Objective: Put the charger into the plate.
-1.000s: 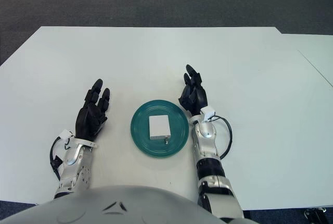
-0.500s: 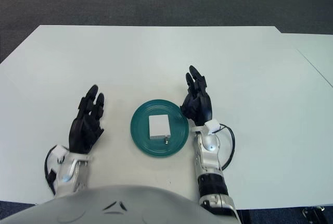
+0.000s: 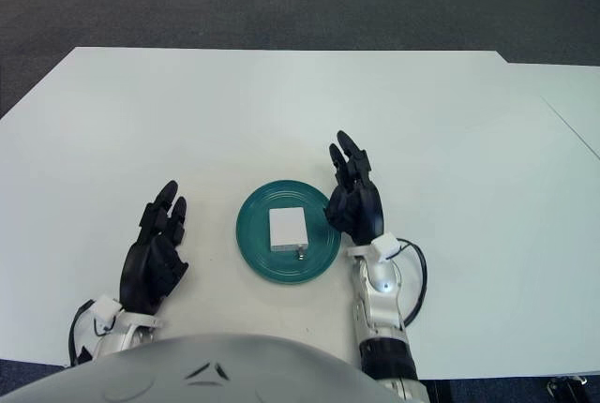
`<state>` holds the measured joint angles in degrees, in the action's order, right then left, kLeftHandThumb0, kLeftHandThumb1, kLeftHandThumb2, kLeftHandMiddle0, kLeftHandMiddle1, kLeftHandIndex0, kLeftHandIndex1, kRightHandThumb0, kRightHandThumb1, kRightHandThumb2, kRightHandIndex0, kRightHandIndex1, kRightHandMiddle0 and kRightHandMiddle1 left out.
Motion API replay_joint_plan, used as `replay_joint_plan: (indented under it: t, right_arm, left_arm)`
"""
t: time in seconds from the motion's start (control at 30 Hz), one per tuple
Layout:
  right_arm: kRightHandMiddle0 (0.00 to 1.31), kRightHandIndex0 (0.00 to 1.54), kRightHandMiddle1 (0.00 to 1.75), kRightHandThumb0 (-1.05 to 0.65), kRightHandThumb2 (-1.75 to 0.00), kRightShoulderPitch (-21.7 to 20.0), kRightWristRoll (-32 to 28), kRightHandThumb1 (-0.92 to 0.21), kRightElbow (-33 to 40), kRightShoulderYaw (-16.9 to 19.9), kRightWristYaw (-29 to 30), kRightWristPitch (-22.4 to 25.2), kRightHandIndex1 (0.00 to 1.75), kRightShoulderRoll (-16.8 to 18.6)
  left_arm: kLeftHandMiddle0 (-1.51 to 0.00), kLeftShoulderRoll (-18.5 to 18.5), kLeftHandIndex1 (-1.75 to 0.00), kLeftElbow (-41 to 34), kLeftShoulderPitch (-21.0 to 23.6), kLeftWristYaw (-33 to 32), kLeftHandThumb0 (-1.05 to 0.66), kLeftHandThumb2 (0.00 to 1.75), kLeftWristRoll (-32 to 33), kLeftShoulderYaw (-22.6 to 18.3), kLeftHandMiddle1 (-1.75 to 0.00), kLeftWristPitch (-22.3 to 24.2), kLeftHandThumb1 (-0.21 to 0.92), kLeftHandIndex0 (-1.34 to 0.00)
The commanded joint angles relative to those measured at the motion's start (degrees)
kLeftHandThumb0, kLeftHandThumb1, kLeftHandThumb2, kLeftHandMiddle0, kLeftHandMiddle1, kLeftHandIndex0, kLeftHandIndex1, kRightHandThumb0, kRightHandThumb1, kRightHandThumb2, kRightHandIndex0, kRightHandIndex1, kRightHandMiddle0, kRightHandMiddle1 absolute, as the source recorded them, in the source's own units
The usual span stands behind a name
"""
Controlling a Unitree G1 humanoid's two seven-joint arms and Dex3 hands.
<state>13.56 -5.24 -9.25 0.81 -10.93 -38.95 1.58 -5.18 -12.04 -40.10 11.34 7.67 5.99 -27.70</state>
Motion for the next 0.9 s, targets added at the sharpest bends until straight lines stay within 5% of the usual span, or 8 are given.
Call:
replay_joint_plan:
  t: [0.0,0.4,0.63,0.87]
  right_arm:
    - [0.00,0.10,0.28,-0.94,-0.93,5.40,-0.57,-0.92,-1.48,-0.36,0.35,1.16,0.00,0.53]
    - [0.00,0.05,0.26,-0.91,-0.96,12.99,2.73,-0.92,-3.22,-1.25,1.79,-7.40,0.00,1.00]
    - [0.00,0.02,0.22,-0.87,-0.98,20.43,2.17,-0.92,6.53,-5.18,2.49,1.59,0.00,1.47]
    - [0.00,0.01,0.17,-0.87,-0.99,18.31,4.31,-0.92,7.98,-5.03,4.78,5.68,0.00,1.24]
  left_arm:
    - [-0.19,1.39,-0.48,-3.50,-4.33,0.03,-1.03,1.02,1.37,0.39,-0.02,0.68,0.92,0.00]
    - [-0.17,3.63,-0.45,-10.50,-10.05,-1.61,-1.05,1.00,-0.73,-0.09,0.00,5.00,0.92,0.00]
    - [-0.11,4.33,-0.36,-10.63,-10.53,-1.58,-1.04,1.05,-4.06,0.48,0.00,5.08,0.92,0.00]
    - [-0.07,5.55,-0.29,-11.51,-6.82,-1.08,-1.05,1.12,-7.26,1.05,0.00,7.77,0.92,0.00]
